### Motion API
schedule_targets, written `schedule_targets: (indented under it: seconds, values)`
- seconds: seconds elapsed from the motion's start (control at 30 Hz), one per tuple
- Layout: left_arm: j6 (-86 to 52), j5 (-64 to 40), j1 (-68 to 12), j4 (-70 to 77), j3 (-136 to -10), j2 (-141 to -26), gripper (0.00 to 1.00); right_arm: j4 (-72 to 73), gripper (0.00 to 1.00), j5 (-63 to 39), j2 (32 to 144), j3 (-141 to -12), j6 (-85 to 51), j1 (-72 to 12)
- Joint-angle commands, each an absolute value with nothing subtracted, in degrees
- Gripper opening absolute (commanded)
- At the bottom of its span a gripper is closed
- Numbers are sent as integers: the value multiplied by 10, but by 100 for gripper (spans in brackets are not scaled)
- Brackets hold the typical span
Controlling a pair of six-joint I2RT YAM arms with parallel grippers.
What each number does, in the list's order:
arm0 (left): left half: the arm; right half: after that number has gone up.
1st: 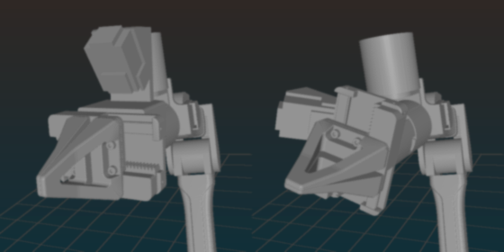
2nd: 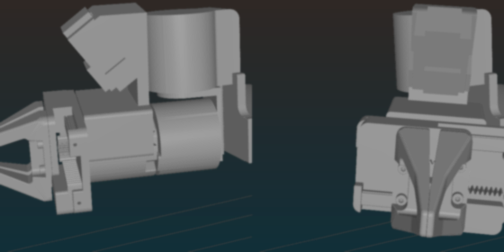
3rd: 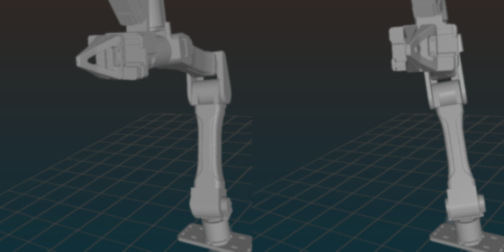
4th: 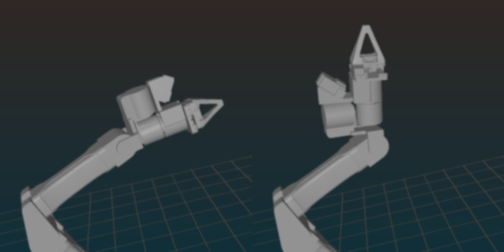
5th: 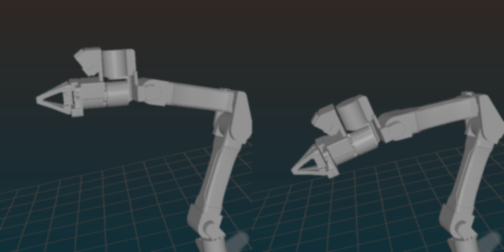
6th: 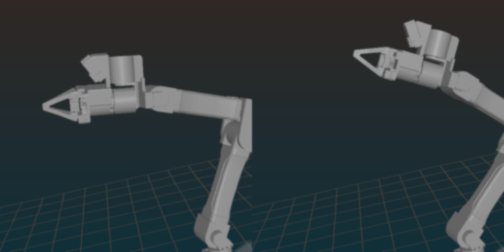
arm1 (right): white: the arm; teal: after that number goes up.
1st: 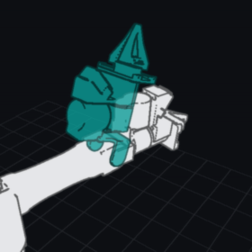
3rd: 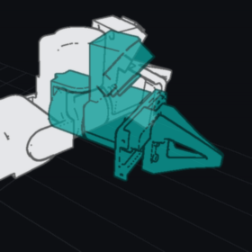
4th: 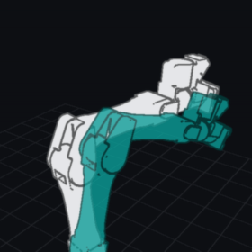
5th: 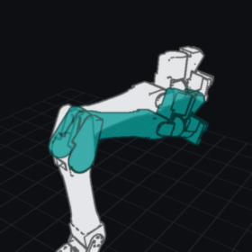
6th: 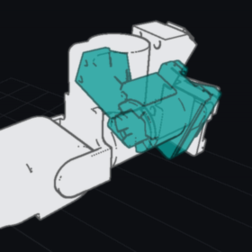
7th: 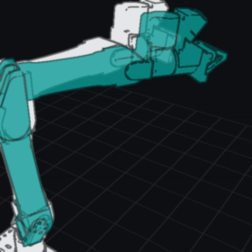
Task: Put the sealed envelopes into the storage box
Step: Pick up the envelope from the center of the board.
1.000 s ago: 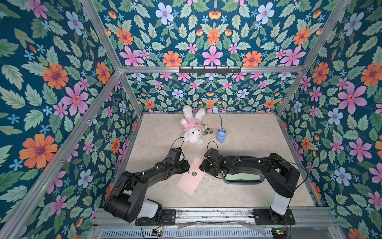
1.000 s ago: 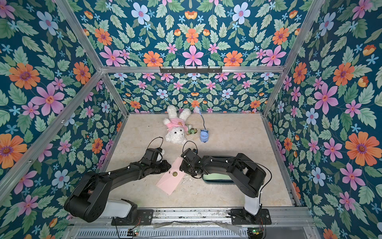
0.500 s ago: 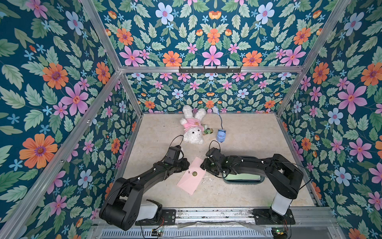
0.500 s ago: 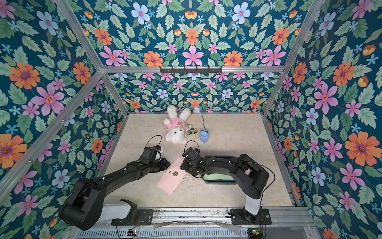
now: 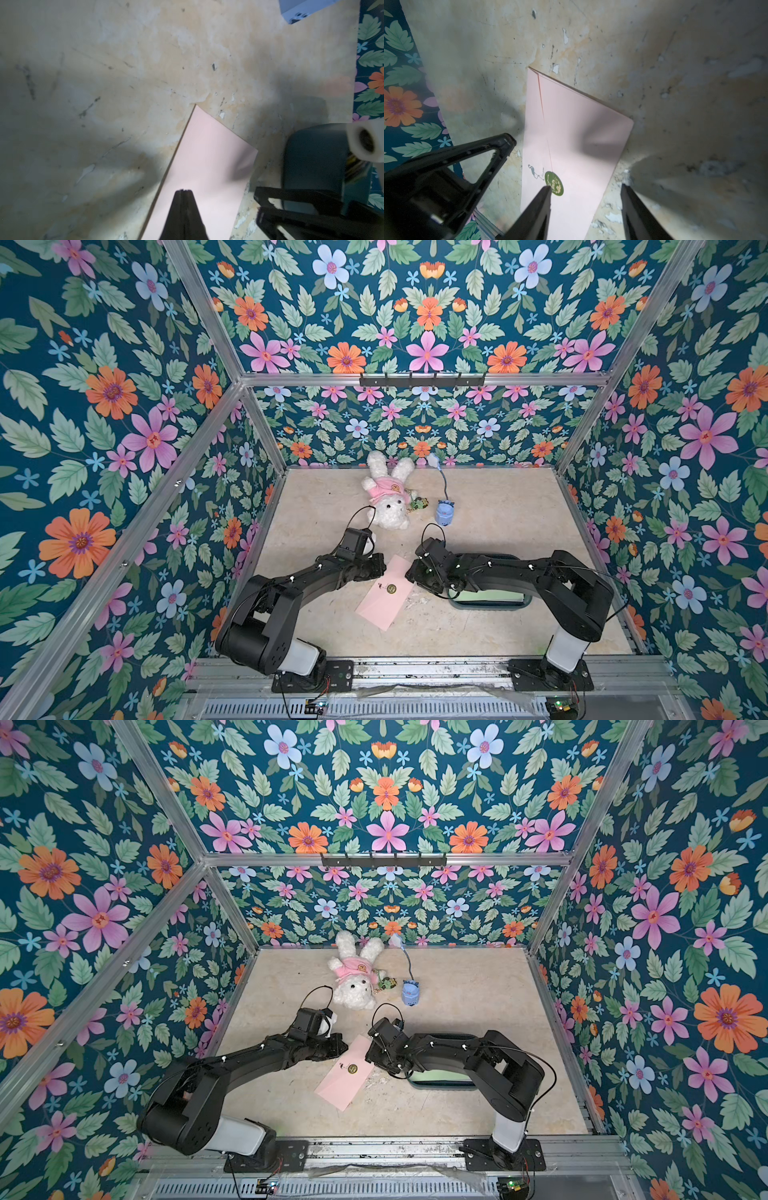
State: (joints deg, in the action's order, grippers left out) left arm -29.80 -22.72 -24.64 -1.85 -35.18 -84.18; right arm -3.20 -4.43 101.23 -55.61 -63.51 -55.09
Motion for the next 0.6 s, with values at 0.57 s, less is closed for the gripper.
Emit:
schedule_targets:
  seconds: [0.57]
  values:
    - [-294,-194,-246,-18,-318,-873,0,-38,58,-42,1018,-549,-651,-548]
